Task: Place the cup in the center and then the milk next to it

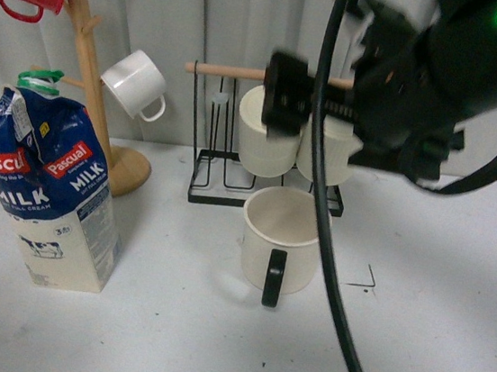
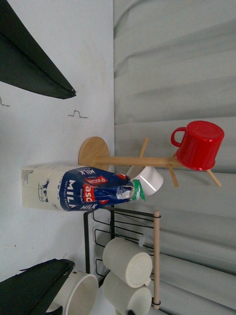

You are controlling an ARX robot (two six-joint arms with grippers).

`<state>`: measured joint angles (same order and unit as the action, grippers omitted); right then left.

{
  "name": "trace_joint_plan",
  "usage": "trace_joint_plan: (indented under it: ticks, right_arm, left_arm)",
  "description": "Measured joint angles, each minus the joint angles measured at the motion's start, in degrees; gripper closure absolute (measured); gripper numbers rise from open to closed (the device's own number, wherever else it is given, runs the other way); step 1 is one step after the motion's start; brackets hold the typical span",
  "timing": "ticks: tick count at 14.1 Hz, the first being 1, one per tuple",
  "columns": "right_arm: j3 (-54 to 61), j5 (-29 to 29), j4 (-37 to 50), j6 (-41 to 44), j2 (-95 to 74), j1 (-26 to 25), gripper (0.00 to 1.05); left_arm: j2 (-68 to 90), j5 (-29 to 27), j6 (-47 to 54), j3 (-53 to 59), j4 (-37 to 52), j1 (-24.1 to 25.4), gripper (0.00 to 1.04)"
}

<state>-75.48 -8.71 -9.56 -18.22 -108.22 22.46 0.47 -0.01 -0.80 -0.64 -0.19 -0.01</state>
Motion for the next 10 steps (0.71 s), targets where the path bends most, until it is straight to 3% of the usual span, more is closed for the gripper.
trace_joint_plan:
  ticks: [2, 3, 6, 7, 8, 10]
  right_arm:
    - [4.72, 3.02, 10.78, 1.53, 4.72, 0.72, 0.08]
    - [9.11, 9.18, 20.55, 3.85, 7.96, 0.87, 0.14]
    - [19.8, 19.87, 36.24, 9.7, 15.65, 0.59, 0.26]
    - [27.08, 24.98, 45.16, 12.92, 20.04, -1.18, 0.36]
    - [37.33, 26.6, 55.78, 15.58, 24.63, -5.42, 0.52]
    - [49.83, 22.95, 60.57, 17.29, 30.82, -8.55, 0.81]
  left_arm:
    - [0.0, 0.0, 0.0, 0.0, -0.02, 0.0, 0.07]
    - [0.0, 0.02, 0.02, 0.0, -0.02, 0.0, 0.07]
    - [0.0, -0.09, 0.0, 0.0, 0.0, 0.0, 0.07]
    - [0.0, -0.04, 0.0, 0.0, -0.04, 0.0, 0.07]
    - [0.0, -0.02, 0.0, 0.0, -0.02, 0.0, 0.07]
    - [0.0, 0.0, 0.0, 0.0, 0.0, 0.0, 0.07]
